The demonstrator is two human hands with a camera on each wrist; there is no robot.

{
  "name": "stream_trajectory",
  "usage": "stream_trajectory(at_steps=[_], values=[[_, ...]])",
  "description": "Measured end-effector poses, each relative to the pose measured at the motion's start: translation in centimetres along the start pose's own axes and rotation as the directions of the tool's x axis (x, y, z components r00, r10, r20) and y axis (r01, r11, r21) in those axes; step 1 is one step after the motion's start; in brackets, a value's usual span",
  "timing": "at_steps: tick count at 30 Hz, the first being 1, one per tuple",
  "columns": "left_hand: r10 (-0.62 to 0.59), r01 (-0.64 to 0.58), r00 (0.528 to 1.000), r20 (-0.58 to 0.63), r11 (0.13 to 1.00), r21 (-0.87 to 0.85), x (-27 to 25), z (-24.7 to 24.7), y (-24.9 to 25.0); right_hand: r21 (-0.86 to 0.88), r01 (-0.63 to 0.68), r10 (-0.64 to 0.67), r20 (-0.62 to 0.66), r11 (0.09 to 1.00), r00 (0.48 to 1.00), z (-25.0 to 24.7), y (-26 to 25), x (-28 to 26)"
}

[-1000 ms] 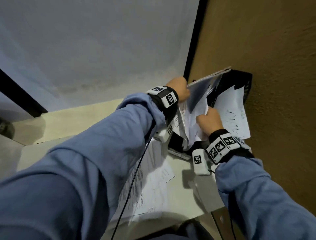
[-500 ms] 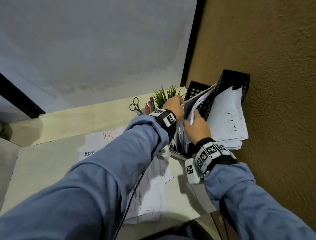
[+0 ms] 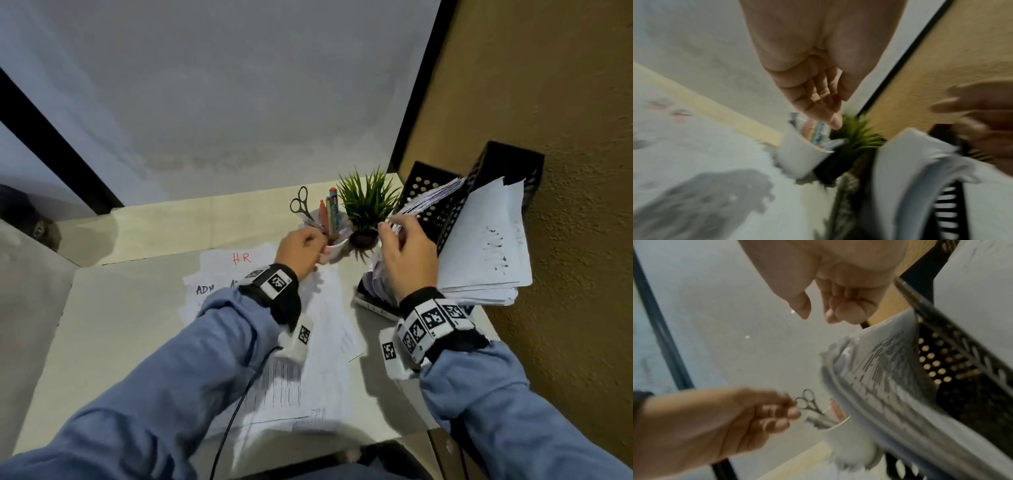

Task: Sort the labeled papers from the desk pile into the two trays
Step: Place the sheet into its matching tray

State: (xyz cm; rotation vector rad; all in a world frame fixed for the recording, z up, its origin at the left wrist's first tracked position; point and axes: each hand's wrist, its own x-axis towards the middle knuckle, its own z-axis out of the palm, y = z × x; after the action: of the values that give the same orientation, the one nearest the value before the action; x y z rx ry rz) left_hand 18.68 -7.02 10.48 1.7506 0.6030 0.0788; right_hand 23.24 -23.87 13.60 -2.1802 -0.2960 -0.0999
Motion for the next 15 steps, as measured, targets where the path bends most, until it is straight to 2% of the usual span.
stream_trajectory(at_steps=[3,5,8,10,12,15], values=[[-0.127,0.164,0.969,-0.211,0.972,0.168,-0.6,-4.2,-5.7,0.076,0.129,-0.138,0.125,0.989,0.983,2.2,-1.0,-3.3],[-0.216,0.331,0.919,-0.329,0.877,0.349,-1.4,-7.0,-9.3,0.052,0.133,-0.142,0.250,0.990,0.958,4.5,-0.7,-5.3],[-0.386,0.551,0.825,-0.413,0.716,0.429,-3.4,-9.6,-13.7,-0.025,-0.028,0.035,0.399,0.999,0.916,8.0,1.2,-7.1],[-0.442,0.620,0.779,-0.445,0.655,0.433,-4.9,-10.0,-15.6,-0.082,-0.173,0.191,0.495,0.981,0.848,9.8,2.4,-7.7],[-0.447,0.634,0.767,-0.460,0.635,0.441,-6.0,-10.1,-16.8,-0.176,-0.255,0.310,0.550,0.951,0.775,11.1,3.3,-8.2],[-0.466,0.652,0.753,-0.464,0.621,0.435,-6.7,-10.3,-17.6,-0.245,-0.341,0.419,0.578,0.908,0.700,12.2,3.7,-8.9]])
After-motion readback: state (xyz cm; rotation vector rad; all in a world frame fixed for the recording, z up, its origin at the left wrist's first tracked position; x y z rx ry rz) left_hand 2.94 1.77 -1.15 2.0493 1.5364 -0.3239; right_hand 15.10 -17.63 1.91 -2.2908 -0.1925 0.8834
